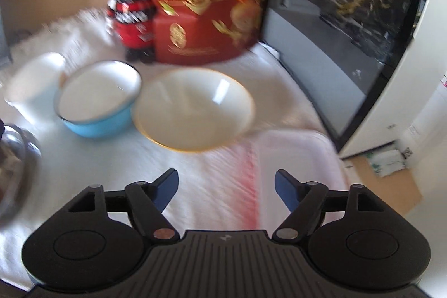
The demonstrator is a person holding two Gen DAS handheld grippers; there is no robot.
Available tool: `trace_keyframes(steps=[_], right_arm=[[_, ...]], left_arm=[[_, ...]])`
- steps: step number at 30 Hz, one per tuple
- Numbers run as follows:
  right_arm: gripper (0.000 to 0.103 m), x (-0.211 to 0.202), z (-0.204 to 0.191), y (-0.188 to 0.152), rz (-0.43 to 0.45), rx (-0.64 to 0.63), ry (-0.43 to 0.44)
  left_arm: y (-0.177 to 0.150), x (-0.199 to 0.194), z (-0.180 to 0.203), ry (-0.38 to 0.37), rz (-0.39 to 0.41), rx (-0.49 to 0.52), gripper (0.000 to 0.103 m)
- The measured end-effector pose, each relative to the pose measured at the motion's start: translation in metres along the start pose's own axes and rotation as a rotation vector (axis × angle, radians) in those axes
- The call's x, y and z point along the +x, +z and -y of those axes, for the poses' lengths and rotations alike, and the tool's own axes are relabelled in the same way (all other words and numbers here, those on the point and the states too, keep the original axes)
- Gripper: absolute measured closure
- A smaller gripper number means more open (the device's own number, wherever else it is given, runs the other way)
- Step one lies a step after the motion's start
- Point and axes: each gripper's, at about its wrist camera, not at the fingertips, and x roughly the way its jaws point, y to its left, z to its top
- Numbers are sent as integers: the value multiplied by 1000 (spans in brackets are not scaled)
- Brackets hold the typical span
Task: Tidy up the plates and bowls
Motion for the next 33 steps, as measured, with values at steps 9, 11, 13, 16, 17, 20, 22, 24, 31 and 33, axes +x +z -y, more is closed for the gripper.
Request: trace_keyframes(steps=[9,11,13,16,17,20,22,24,31,33], right_arm=[[24,36,91,-12,-80,59,33],[26,45,113,-14,-86,98,16],[44,56,130,-14,-120,116,44],[57,72,144,-17,-146,119,72],[65,77,147,-18,-151,121,79],[77,84,158,-23,-184,157,130],[77,87,165,-22,-191,173,145],[77,86,170,-20,-178,167,134],[76,61,151,-17,-48,-110,35],[76,46,143,-13,-11,-169,95]], left_arm=[[-29,113,118,-144,-232,125,72],[-35,137,134,-143,-261,139,72],[-41,159,145,-128,-277,143,72],[-48,186,155,-119,-315,123,78],[-50,191,158,-128,-327,118,81],[-53,203,167,-153,-369,102,84],[-54,209,174,-162,-383,105,84],[-55,211,178,-159,-390,115,84],[-52,152,158,-196,-349,100,83],[-46,122,141,-176,-278,74,82]])
